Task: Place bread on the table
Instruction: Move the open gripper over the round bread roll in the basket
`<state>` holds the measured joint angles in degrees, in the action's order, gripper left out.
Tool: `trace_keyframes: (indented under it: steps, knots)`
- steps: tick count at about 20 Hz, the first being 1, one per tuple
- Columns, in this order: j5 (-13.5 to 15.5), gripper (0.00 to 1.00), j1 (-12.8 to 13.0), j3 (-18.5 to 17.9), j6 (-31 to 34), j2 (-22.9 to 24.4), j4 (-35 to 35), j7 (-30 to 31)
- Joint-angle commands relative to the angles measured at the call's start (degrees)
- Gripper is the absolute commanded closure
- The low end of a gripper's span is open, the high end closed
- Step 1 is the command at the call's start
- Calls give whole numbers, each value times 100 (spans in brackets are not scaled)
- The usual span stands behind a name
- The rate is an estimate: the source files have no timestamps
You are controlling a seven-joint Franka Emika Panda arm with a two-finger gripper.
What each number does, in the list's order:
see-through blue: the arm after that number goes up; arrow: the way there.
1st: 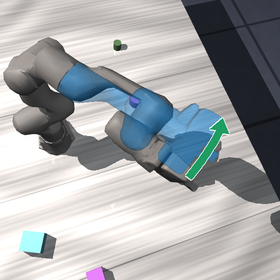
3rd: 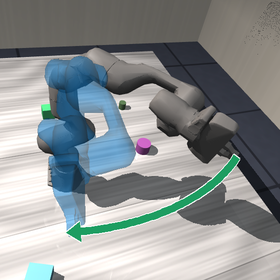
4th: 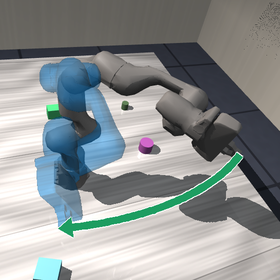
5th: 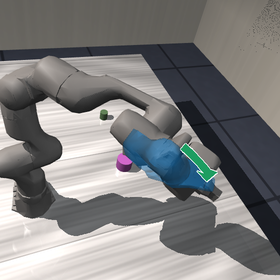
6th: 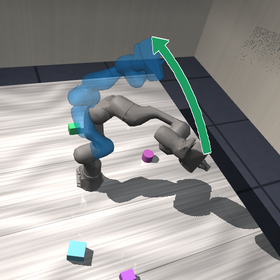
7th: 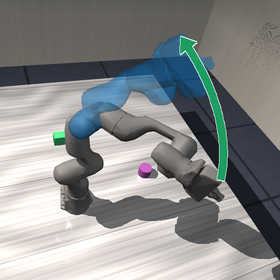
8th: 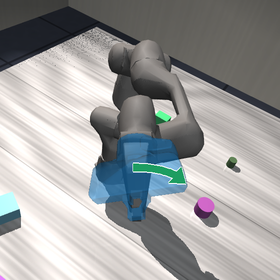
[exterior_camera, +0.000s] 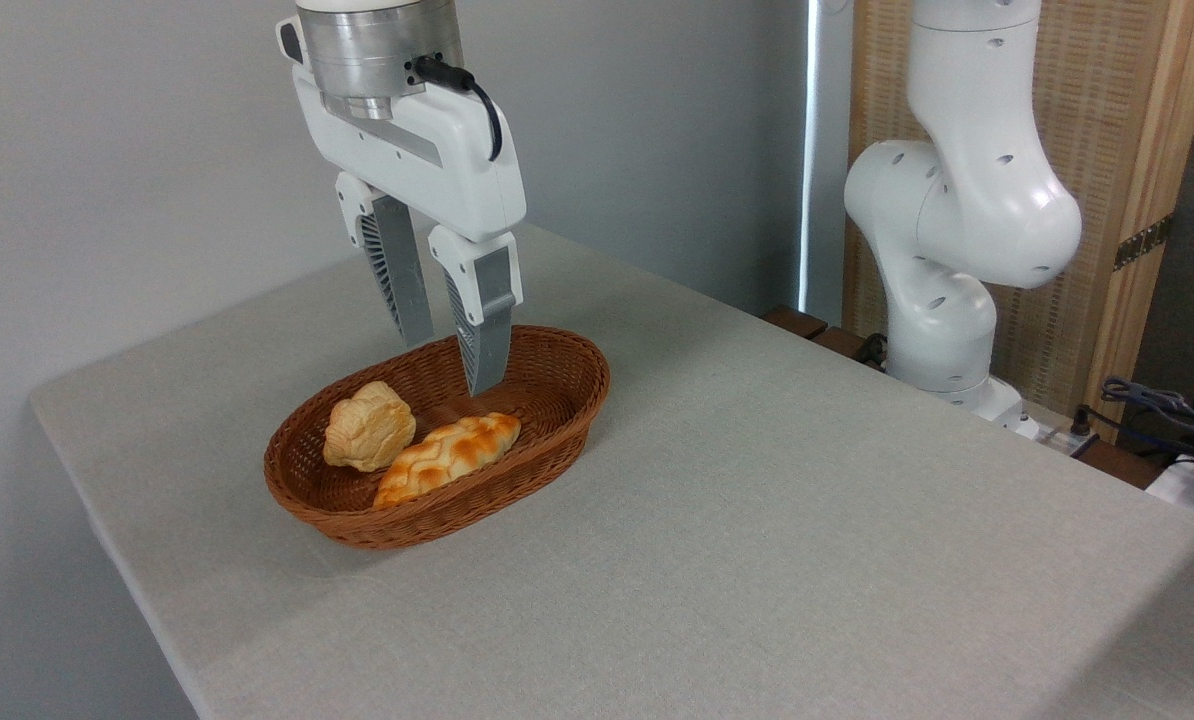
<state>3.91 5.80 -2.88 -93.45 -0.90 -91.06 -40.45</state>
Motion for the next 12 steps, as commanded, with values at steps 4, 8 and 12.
trace_keyframes:
  steps: [4,8,12]
  knots:
    - [-40,0,-61,-20,20,29,10,-104]
    - [-14,0,-61,-20,20,29,10,-104]
    - [48,0,-27,-2,-7,134,-34,-95]
